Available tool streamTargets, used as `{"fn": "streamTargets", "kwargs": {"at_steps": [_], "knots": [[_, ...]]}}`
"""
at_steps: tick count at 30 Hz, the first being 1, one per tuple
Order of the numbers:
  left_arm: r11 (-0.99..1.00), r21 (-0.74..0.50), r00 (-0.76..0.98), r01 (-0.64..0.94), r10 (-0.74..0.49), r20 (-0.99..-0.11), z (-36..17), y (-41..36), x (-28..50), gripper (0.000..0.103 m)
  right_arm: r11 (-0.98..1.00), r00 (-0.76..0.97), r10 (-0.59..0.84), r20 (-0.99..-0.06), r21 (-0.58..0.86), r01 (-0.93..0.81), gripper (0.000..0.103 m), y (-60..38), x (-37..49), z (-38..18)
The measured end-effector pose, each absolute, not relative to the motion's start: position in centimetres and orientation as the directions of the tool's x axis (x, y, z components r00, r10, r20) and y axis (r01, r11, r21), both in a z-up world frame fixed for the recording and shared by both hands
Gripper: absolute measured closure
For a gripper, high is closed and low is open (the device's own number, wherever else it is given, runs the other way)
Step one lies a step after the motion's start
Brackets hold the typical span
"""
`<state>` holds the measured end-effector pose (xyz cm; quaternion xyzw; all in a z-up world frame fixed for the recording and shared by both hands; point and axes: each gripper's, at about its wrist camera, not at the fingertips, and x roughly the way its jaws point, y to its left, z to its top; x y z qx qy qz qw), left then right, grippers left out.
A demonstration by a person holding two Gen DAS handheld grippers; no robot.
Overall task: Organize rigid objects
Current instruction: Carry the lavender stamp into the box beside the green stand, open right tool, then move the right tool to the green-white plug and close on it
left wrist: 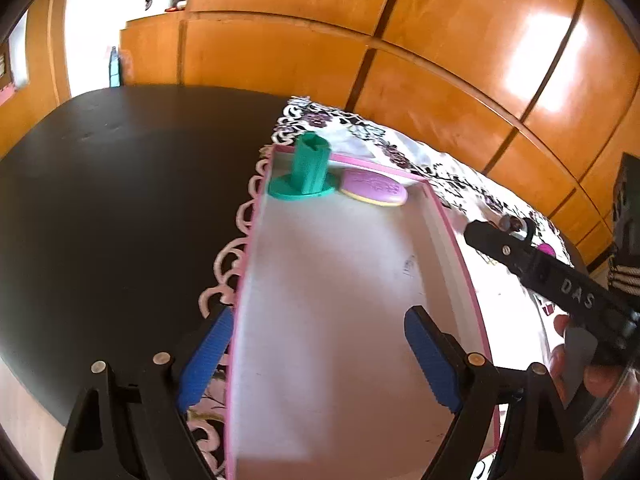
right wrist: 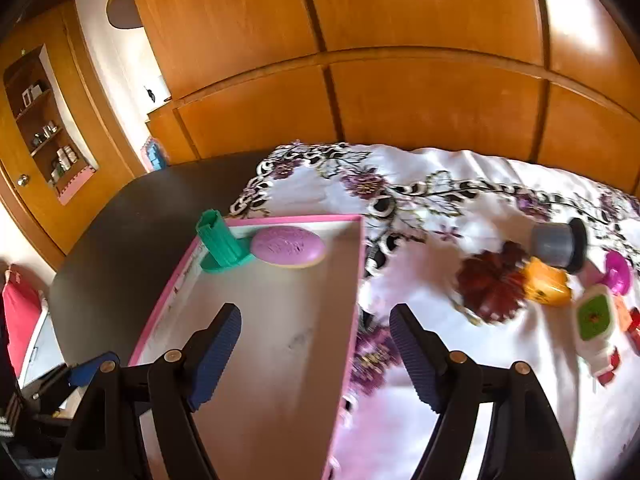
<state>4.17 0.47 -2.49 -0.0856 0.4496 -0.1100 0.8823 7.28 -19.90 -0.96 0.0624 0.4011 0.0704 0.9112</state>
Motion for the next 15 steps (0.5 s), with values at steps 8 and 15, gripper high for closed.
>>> {"fn": "streamTargets", "kwargs": {"at_steps": [8,15], "knots": [[0.941,-0.281,0.547,0.187,-0.337,-0.766,-2.2,-1.6,3.2,0.015,0.989,0.696,0.119,-0.708,0.146,-0.021,0.025,-22.8,3.9,-1.2],[0.921,-0.298,0.54,0.25,-0.388,-0.747,-1.3,-3.7,2.2,0.009,0.989,0.675,0.072,-0.734,0.14,0.046,0.025,-26.1,1.2,-3.0]]}}
